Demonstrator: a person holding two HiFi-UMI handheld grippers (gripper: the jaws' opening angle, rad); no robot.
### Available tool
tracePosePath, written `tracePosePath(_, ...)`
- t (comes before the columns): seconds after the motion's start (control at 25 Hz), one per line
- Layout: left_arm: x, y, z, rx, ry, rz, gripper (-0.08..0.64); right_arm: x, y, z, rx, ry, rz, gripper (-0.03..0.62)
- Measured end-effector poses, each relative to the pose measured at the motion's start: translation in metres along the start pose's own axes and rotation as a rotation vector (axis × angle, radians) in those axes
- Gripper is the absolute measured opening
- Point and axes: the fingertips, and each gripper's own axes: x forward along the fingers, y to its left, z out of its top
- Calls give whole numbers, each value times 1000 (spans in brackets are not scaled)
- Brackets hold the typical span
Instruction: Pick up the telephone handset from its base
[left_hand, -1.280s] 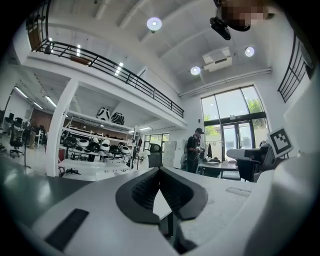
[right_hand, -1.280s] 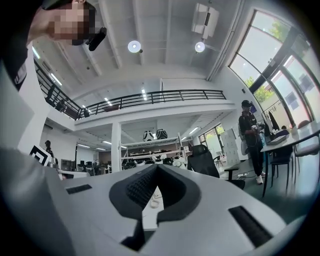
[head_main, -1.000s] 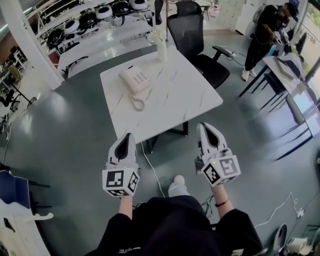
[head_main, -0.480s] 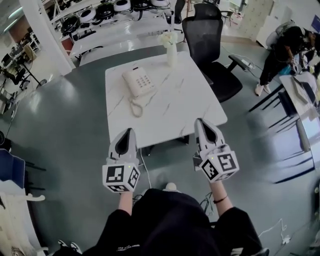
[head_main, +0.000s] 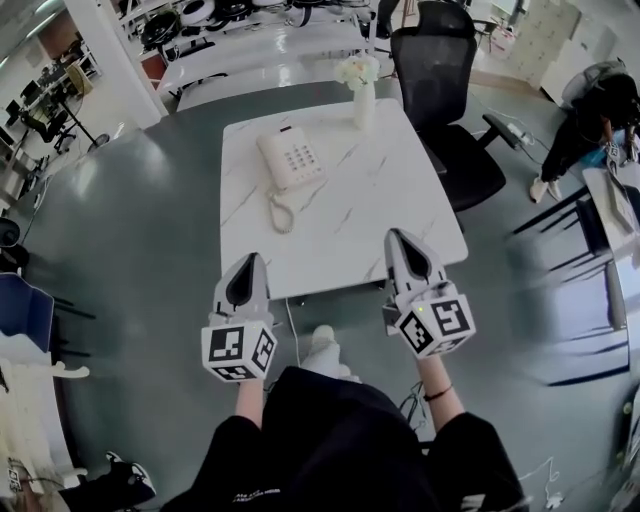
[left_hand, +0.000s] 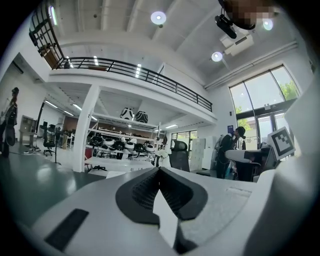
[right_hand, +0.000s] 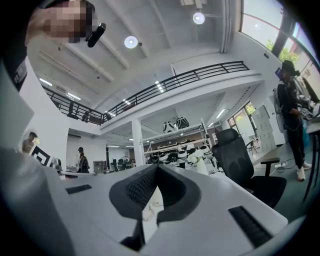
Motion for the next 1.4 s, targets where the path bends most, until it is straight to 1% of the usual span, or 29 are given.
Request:
tracePosePath(0.28, 39, 9, -6, -10, 23, 23, -2, 44, -23, -6, 9, 17, 26, -8)
tracePosePath(0.6, 98, 43, -15, -39, 43, 79, -2, 116, -45, -25, 22, 54, 59, -8)
tracePosePath(0.92, 150, 78, -21, -67, 77, 127, -2, 186, -55, -43, 6, 97, 100, -8)
tracePosePath(1.24, 203, 98, -41, -106, 139, 148, -2, 228, -65, -58, -2, 122, 110, -8)
tracePosePath(1.4, 230, 106, -50, -131, 163, 186, -2, 247, -67, -68, 1, 139, 120, -8)
